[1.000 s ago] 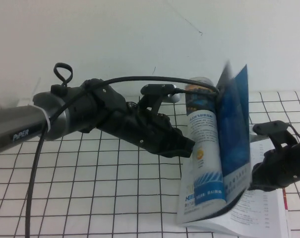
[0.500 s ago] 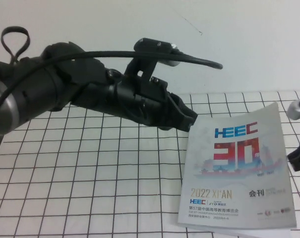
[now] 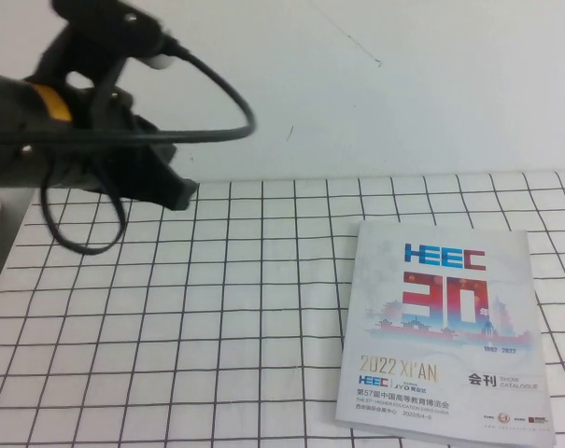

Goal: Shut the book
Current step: 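Close the open booklet and leave it lying on the table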

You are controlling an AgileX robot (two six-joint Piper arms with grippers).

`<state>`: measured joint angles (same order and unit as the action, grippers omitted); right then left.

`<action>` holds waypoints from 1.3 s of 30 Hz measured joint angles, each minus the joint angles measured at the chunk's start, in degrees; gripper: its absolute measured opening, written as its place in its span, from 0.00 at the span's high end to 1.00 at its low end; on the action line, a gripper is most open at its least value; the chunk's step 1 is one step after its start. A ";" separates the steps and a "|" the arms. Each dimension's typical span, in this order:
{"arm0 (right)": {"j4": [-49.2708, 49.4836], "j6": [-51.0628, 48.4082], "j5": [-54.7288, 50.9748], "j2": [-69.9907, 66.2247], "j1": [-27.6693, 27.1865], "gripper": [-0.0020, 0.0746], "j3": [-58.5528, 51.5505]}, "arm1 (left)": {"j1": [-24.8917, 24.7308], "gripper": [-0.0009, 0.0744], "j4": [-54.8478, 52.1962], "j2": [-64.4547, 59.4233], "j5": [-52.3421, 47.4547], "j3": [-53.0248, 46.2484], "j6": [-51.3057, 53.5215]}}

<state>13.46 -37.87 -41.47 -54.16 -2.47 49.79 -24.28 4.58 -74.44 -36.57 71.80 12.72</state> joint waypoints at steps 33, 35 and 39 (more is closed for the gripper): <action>23.83 -20.09 -6.69 35.95 0.00 0.98 -28.05 | 3.96 0.99 -1.40 49.51 30.67 -53.54 -4.44; 23.91 -20.13 -6.78 35.95 0.00 0.98 -28.05 | 3.96 0.99 -1.40 49.51 30.38 -53.54 -4.44; 23.91 -20.26 -6.78 35.95 0.00 0.98 -28.05 | 3.96 0.99 -1.40 49.51 30.33 -53.54 -4.44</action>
<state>37.36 -58.14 -48.26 -18.21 -2.47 21.74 -20.32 3.19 -24.93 -6.24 18.26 8.27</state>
